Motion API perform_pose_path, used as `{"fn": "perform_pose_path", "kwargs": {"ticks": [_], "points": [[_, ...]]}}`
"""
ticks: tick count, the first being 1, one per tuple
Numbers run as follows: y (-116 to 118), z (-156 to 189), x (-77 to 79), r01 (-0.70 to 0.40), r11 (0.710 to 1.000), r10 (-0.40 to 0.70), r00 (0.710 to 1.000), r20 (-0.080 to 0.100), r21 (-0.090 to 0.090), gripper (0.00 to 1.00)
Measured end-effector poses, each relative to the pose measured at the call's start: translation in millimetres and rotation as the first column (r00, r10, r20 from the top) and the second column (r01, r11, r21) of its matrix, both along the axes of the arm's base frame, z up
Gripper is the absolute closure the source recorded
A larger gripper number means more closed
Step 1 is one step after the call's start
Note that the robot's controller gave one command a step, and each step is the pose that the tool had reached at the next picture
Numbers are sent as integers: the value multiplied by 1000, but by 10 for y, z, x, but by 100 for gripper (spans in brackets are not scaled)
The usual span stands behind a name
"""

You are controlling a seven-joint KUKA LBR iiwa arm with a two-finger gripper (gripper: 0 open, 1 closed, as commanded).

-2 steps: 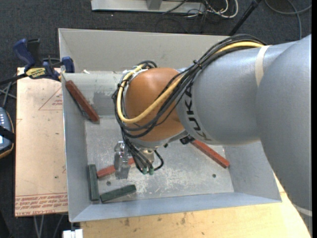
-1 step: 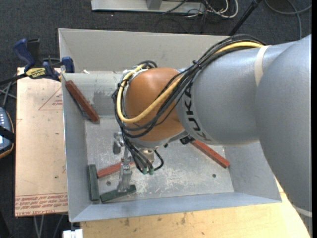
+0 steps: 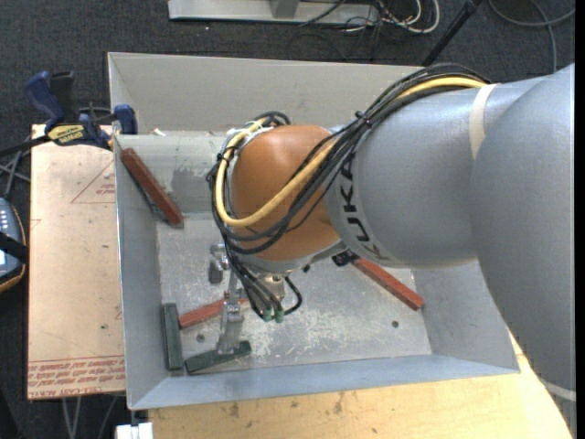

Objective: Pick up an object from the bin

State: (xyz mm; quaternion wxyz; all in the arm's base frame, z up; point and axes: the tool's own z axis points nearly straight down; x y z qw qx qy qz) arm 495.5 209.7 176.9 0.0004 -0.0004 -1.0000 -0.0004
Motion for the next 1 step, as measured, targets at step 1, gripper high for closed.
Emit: {"fn": "perform_pose_path", "kwargs": {"ticks": [1], "points": [[13,-106,20,-51,999,51,999,5,1,0]]}}
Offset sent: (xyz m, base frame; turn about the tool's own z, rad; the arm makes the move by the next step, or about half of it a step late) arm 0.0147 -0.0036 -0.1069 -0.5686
